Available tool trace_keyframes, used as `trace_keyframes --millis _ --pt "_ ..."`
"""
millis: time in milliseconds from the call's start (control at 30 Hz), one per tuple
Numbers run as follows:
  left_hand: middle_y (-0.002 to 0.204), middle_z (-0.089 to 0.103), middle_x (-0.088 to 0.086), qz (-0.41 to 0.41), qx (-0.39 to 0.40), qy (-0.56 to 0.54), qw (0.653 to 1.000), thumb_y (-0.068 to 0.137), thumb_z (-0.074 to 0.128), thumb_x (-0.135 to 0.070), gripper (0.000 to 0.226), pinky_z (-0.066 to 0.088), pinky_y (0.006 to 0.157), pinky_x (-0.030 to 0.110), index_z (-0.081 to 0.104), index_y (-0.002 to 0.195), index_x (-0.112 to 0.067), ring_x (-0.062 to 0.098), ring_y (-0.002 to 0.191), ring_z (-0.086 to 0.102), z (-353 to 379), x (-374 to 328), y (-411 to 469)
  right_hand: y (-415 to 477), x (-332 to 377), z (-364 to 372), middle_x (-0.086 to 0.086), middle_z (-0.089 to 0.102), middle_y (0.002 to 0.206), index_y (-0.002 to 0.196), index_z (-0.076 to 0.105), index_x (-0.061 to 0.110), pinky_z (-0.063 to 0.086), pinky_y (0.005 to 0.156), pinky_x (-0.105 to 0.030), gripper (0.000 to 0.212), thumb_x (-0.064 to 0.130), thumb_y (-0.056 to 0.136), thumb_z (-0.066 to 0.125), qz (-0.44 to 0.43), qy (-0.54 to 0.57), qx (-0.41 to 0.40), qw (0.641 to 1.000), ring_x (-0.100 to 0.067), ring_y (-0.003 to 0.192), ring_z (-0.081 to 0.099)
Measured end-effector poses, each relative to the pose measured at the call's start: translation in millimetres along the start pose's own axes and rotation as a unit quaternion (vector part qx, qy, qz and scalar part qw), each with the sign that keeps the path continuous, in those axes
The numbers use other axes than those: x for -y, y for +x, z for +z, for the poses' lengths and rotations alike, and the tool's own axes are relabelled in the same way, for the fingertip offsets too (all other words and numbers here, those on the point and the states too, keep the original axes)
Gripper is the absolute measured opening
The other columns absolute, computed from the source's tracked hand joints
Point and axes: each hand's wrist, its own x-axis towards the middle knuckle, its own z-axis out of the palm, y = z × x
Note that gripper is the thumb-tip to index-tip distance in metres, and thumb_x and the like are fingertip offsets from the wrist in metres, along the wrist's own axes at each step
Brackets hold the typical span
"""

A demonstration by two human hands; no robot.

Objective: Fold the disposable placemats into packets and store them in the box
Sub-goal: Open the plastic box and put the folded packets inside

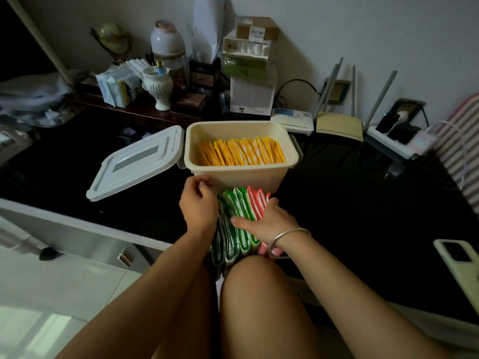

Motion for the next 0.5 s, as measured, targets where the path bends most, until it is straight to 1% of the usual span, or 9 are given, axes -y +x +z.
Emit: trace_keyframes --millis 67,100,167,267,333,367,400,433,500 --pt "0.109 0.062 0.001 -0.013 -0.066 0.040 0.997 0.097 0.047 -0.011 0.019 0.043 0.084 0.026 0.059 0.112 -0.014 0.018 0.103 0.059 -7.2 -2.6 -0.2 -0.4 4.3 1.2 -0.008 0.054 0.124 0.137 0.025 0.010 0.058 0.074 -0.038 0.098 0.070 0.071 0.064 -0.002 -0.016 -0.013 1.000 -0.026 0.091 0.063" --pt "0.114 0.060 0.004 -0.021 -0.082 0.059 0.995 0.097 0.049 -0.013 0.021 0.041 0.085 0.026 0.056 0.116 -0.012 0.020 0.107 0.057 -12.0 -2.8 1.4 -1.1 5.9 1.8 -0.008 0.055 0.122 0.135 0.028 0.010 0.056 0.080 -0.040 0.093 0.068 0.072 0.064 -0.002 -0.022 -0.019 1.000 -0.028 0.097 0.062" --pt "0.121 0.055 0.008 -0.043 -0.078 0.106 0.990 0.096 0.052 -0.017 0.026 0.043 0.088 0.032 0.052 0.121 -0.010 0.024 0.112 0.054 -26.0 -7.4 2.4 -0.7 7.2 2.5 -0.008 0.056 0.121 0.133 0.029 0.011 0.055 0.084 -0.043 0.090 0.067 0.072 0.064 0.001 -0.025 -0.017 1.000 -0.030 0.100 0.060" --pt "0.126 0.048 0.014 -0.069 0.004 0.239 0.969 0.096 0.054 -0.030 0.037 0.042 0.083 0.036 0.045 0.123 -0.007 0.032 0.108 0.055 -56.1 -3.3 5.9 1.3 8.3 2.4 -0.008 0.054 0.124 0.136 0.025 0.011 0.054 0.085 -0.042 0.092 0.064 0.073 0.064 0.001 -0.023 -0.004 1.000 -0.030 0.103 0.059" --pt "0.118 0.059 0.017 -0.108 0.103 0.345 0.927 0.097 0.042 -0.054 0.055 0.045 0.085 0.037 0.057 0.112 -0.004 0.033 0.097 0.060 -74.2 -0.4 10.7 1.6 10.2 2.4 -0.009 0.051 0.128 0.142 0.018 0.010 0.054 0.085 -0.041 0.097 0.062 0.075 0.064 -0.004 -0.027 0.004 1.000 -0.030 0.105 0.058" --pt "0.107 0.066 0.017 -0.127 0.149 0.365 0.910 0.094 0.033 -0.067 0.071 0.048 0.088 0.038 0.066 0.097 -0.004 0.030 0.090 0.063 -79.5 -0.3 13.5 2.5 11.3 1.7 -0.010 0.050 0.131 0.145 0.014 0.010 0.053 0.085 -0.040 0.099 0.061 0.076 0.064 -0.007 -0.025 0.006 1.000 -0.030 0.107 0.057" --pt "0.097 0.071 0.015 -0.146 0.182 0.355 0.905 0.089 0.025 -0.075 0.084 0.050 0.091 0.040 0.072 0.084 -0.005 0.028 0.085 0.065 -84.7 -4.2 12.4 3.0 13.3 3.1 -0.010 0.048 0.134 0.146 0.011 0.011 0.052 0.086 -0.038 0.101 0.060 0.077 0.065 -0.012 -0.022 0.010 1.000 -0.030 0.110 0.056" --pt "0.092 0.072 0.014 -0.151 0.201 0.341 0.906 0.085 0.024 -0.080 0.089 0.050 0.093 0.041 0.074 0.077 -0.007 0.027 0.084 0.067 -84.6 -8.4 10.4 4.3 13.5 3.5 -0.010 0.048 0.135 0.147 0.011 0.011 0.051 0.087 -0.038 0.101 0.060 0.076 0.065 -0.018 -0.017 0.014 1.000 -0.030 0.111 0.055" --pt "0.100 0.069 0.015 -0.144 0.226 0.336 0.903 0.086 0.033 -0.077 0.085 0.048 0.094 0.037 0.074 0.090 -0.004 0.029 0.094 0.065 -81.1 -20.0 1.8 5.4 15.2 7.8 -0.007 0.052 0.129 0.144 0.017 0.014 0.050 0.089 -0.038 0.098 0.059 0.074 0.068 -0.025 0.006 0.019 0.999 -0.028 0.108 0.056"
